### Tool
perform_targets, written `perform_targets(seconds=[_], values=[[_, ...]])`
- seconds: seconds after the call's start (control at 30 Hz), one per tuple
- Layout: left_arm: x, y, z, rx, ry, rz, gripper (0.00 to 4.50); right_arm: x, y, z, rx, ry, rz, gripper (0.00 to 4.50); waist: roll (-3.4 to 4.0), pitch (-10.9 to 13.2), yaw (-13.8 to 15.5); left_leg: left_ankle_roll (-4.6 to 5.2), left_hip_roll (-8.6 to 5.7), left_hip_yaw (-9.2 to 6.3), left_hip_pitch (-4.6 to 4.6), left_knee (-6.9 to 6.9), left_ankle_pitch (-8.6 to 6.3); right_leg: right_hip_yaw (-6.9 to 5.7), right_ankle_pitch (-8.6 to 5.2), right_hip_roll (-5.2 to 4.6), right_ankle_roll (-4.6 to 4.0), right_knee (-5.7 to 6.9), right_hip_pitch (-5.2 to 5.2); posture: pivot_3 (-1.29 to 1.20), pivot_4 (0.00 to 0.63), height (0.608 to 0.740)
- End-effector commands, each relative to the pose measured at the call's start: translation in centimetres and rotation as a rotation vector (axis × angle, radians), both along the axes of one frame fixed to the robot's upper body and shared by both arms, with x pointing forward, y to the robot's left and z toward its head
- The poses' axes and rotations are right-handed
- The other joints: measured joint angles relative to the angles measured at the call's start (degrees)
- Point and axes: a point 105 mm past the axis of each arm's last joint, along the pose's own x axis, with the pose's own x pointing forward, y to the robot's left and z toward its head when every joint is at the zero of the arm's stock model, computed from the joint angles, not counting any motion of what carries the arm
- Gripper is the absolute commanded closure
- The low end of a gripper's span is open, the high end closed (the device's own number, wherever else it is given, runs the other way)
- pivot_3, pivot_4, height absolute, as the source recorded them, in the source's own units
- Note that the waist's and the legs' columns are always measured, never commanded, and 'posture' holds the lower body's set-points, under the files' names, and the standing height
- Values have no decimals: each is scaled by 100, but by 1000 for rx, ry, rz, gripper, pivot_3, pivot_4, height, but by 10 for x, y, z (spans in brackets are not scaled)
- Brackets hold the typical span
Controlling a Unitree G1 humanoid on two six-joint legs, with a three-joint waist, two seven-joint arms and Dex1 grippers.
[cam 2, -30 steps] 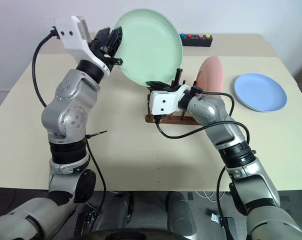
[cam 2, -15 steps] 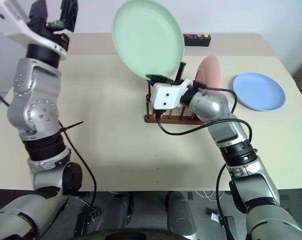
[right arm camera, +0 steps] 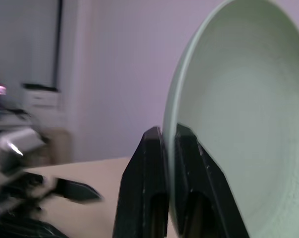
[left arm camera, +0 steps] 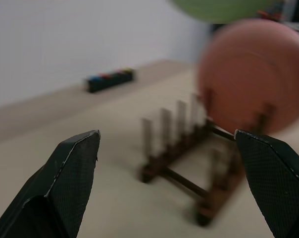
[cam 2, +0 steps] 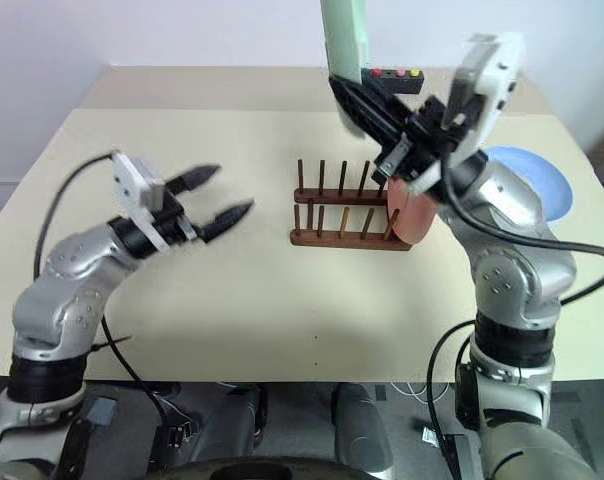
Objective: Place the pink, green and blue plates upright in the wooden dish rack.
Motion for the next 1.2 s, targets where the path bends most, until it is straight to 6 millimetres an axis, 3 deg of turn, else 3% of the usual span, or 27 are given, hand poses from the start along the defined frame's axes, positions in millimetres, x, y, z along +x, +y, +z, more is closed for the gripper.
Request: perform_targets(seconds=[0.03, 0.4, 0.77, 1.2], values=[[-21, -13, -2, 39, 13, -141, 44, -19, 2, 2, 15, 29, 55, 4500, 1, 1, 0, 0, 0, 0, 0, 1, 0, 0, -7, 1, -13, 0, -1, 0, 150, 730], [-30, -26, -34, 156, 88, -247, 44, -6, -11, -17, 88, 209, -6, 4500, 2, 0, 8, 1, 0, 3, -2, 3, 0, 2, -10, 2, -17, -4, -1, 0, 150, 730], [-29, -31, -34, 146, 77, -232, 44, 13, -24, -23, 158, 319, -33, 4500, 2, 0, 7, 1, 1, 3, -2, 3, 0, 3, -10, 2, -17, -4, -1, 0, 150, 730], [-29, -32, -35, 140, 79, -223, 44, 18, -26, -33, 160, 384, -27, 4500, 2, 0, 6, 2, 1, 3, -3, 2, 0, 3, -10, 2, -17, -6, -1, 0, 150, 730]])
